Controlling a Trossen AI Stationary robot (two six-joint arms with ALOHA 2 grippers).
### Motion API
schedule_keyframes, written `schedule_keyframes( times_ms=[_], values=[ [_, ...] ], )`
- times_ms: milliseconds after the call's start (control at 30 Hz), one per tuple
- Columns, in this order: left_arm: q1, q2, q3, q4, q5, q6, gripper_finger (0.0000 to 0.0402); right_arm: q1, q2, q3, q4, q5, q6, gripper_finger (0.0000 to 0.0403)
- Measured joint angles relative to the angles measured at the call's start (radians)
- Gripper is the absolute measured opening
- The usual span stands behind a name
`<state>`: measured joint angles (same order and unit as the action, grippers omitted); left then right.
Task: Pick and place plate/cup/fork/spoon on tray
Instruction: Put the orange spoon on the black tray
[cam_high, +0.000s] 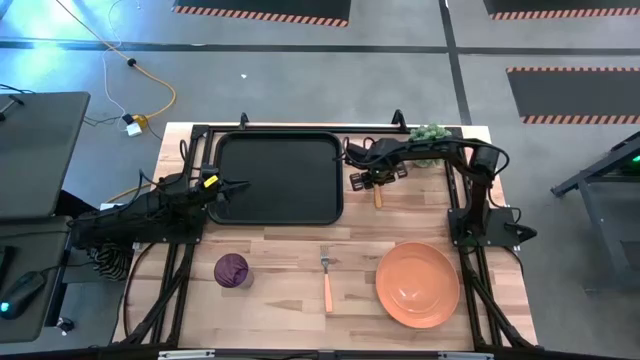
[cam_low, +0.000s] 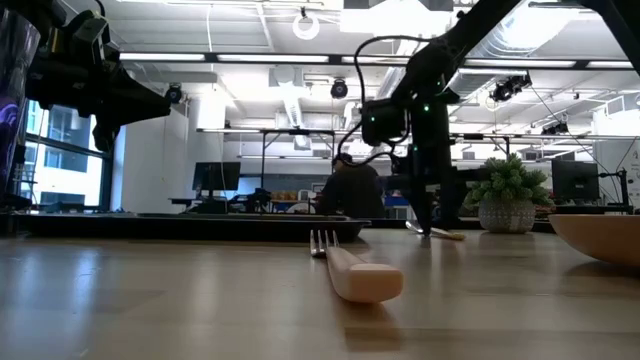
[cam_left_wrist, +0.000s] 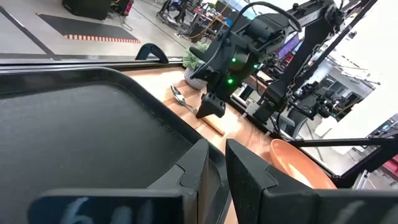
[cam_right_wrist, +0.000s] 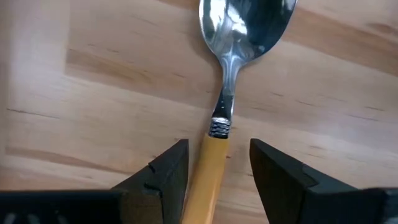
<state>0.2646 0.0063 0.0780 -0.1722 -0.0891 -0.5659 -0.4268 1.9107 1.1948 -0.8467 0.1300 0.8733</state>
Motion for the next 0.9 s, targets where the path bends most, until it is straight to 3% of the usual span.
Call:
schedule_keyframes(
  times_ms=[200, 667, 900],
  values=[
    [0.0, 0.0, 0.0, -0.003, 0.0, 0.001, 0.0046, 0.001, 0.011, 0.003, 0.002, 0.006, 0.004, 0.0149],
    [0.0, 0.0, 0.0, -0.004, 0.0, 0.001, 0.0046, -0.023, 0.014, 0.002, 0.008, -0.037, 0.02, 0.003],
    [0.0, 0.0, 0.0, -0.004, 0.0, 0.001, 0.0046, -0.023, 0.011, 0.001, 0.006, -0.03, 0.073, 0.0023]
  ],
)
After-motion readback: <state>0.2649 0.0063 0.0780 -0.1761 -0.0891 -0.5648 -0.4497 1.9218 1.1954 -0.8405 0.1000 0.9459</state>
